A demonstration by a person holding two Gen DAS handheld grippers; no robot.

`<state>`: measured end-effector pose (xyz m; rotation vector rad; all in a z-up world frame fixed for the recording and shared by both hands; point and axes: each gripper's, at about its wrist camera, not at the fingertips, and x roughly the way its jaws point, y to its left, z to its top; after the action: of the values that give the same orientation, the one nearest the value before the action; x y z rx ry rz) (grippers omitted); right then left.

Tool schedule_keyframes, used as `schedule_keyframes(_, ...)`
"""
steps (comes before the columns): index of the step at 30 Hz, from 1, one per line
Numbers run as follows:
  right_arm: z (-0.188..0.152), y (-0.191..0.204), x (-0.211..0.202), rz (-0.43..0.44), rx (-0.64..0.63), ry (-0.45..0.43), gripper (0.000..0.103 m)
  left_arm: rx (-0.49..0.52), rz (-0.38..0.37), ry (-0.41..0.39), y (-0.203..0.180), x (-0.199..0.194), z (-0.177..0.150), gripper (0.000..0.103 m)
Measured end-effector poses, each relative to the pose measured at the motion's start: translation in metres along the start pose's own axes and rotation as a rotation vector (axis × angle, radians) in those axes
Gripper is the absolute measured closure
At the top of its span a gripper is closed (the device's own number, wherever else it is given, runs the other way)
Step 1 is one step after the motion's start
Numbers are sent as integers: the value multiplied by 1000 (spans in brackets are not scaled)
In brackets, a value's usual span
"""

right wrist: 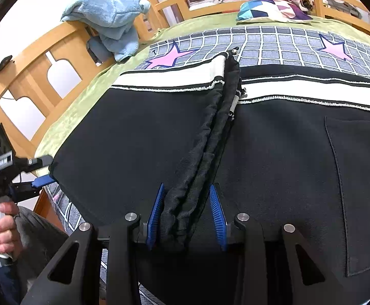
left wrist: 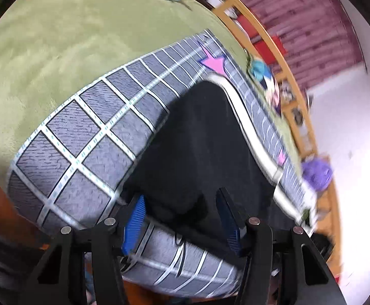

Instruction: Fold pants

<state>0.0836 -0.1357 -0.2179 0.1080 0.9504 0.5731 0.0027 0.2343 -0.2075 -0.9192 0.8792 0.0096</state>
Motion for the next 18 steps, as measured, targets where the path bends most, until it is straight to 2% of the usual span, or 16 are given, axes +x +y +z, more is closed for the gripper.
schedule_keyframes(1, 0, 1, 0, -2, -5, -3, 67, -16, 2, -11, 3, 1, 3, 63)
schedule_keyframes(2, -1, 1, -1, -3, -9, -5, 67, -26, 18, -37, 5, -1, 5, 85)
schedule_keyframes(5, -1, 1, -1, 2, -6, -6, 66, -52, -42, -89, 15, -12, 4, 90)
schedule_keyframes(7, -1, 2, -1, 3, -7, -6, 66, -34, -4, -77, 18, -11, 1, 90)
schedule_keyframes(9, -2, 2, -1, -1, -14, -6, 66, -37, 29, -43, 19, -7, -2, 84)
schedule_keyframes(11, -1, 2, -1, 3, -12, -2, 66, -39, 30, -33, 18, -12, -4, 79)
schedule_keyframes(14, 1, -1, -4, 11, -4, 5, 66, -8, 95, -104, 16, -29, -7, 53)
schedule_keyframes(16, 1, -2, -5, 15, 5, 7, 65, 18, 128, -142, 14, -34, -2, 52)
schedule_keyframes(18, 1, -1, -5, 12, 3, 8, 65, 17, 110, -112, 13, -24, 9, 49)
